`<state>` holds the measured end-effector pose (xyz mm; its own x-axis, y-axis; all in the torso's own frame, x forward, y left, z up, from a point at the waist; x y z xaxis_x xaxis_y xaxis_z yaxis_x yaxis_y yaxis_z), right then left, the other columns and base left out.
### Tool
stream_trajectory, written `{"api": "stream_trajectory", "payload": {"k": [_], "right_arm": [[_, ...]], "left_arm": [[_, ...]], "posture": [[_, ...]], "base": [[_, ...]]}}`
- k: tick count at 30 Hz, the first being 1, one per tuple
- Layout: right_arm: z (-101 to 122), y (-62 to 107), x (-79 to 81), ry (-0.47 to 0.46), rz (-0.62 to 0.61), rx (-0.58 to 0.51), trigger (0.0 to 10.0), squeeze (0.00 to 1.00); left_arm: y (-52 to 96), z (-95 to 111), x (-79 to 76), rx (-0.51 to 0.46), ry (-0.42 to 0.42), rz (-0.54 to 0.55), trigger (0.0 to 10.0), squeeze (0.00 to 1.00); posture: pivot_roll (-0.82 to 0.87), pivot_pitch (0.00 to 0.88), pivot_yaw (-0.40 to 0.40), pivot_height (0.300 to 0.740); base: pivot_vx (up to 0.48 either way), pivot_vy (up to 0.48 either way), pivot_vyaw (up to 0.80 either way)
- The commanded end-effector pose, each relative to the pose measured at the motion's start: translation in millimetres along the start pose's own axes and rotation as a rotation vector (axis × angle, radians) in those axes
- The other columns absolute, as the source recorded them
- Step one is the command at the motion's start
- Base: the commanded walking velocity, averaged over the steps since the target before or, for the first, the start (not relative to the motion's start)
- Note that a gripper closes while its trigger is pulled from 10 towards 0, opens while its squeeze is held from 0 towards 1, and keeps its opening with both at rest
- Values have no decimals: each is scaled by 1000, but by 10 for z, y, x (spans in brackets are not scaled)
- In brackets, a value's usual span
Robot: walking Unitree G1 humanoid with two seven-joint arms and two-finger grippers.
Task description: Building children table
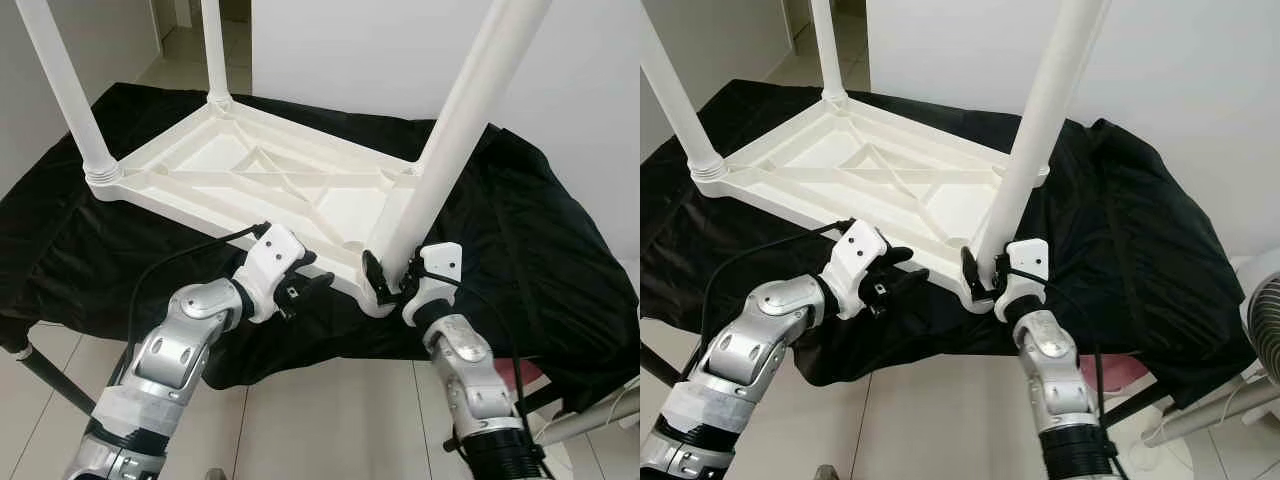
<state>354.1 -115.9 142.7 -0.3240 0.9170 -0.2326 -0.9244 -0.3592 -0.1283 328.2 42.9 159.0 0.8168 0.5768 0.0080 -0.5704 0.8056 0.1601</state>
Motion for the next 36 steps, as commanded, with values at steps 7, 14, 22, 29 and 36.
{"api": "stream_trajectory", "payload": {"k": [7,14,22,29,36], "right_arm": [[42,-68,63,45,205,-55,10000,0],[-53,-145,44,99,299,-27,10000,0],[-136,-139,13,80,336,-13,0,0],[-132,-160,-10,52,324,-24,10000,0],[-45,-154,-75,11,200,-51,10000,0]], "left_arm": [[3,25,33,-1,-10,31,10000,0],[-2,40,33,-3,-16,32,10000,0],[42,39,54,-5,-11,51,10000,0],[47,31,49,-1,-10,47,10000,0],[48,21,33,0,-5,47,10000,0]], "posture": [[38,42,-86,740],[52,40,-97,740],[68,42,-103,740],[65,46,-98,740],[63,51,-110,740]], "base": [[0,0,0],[0,0,0],[0,0,0],[0,0,0],[0,0,0]]}}
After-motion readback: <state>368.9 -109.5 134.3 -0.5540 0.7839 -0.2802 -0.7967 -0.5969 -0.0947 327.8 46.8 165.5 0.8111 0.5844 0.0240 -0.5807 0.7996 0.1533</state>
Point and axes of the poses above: a point about 5 cm out from each wrist's last joint towards the gripper, its own y axis pointing back from the gripper into the wrist, its own z axis along the axis of the wrist's last joint, x = y × z, the point moved 6 cm from there along -y, pointing out of the wrist towards the gripper, and after that the axes turned 13 degrees about y, right-handed, at the moved point
